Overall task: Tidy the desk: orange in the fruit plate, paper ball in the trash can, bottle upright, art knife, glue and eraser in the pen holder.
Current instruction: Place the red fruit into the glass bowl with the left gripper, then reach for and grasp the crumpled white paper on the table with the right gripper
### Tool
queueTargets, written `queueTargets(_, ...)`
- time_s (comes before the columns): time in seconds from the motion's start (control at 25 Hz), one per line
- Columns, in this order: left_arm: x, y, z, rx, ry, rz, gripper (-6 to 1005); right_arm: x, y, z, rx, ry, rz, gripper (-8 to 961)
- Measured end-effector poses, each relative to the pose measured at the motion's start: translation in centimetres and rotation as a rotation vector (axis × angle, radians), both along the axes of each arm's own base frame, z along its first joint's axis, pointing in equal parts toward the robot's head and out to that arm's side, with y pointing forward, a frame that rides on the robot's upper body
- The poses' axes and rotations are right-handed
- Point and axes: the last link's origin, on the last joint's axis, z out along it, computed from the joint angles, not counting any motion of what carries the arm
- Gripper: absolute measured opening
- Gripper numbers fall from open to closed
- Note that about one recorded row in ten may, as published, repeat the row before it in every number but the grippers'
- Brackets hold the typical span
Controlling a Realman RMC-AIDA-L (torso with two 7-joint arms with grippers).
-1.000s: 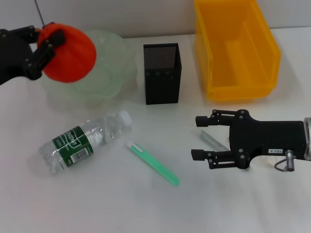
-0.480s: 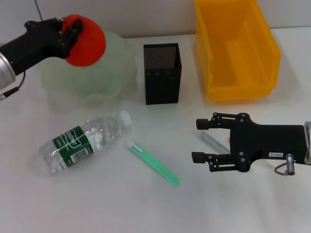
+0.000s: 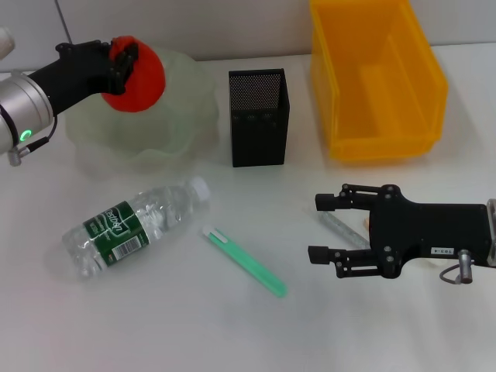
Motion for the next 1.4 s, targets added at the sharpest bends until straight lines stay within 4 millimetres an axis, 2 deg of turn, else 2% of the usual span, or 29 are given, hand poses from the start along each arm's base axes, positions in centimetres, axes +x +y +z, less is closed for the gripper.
queueTargets(0.4,0.1,0.7,-0.9,0.026,0.026,0.016,158,0.2,-0.1,0.0,0.003,-0.002,-0.007,772)
queueTargets(0.64,0.2,0.8,-1.0,0.039,0.016,0.019,286,0.2,-0.1,-0.1,0.001,0.0,-0.01,772)
queueTargets(0.96,0.3,0.9,-0.8,0.051,-0.005,0.024,516,0.3,-0.2,-0.2,0.003,-0.003,-0.006,772)
queueTargets(1.16,0.9,0.9,-0.3,0.044,-0.05,0.008,758,0.7,-0.2,-0.2,0.009,0.001,-0.027,772)
queueTargets(1.4,2.9,-0.1,0.1,-0.061,-0.082,-0.066,813,1.3,-0.2,-0.3,0.014,-0.023,-0.055,771)
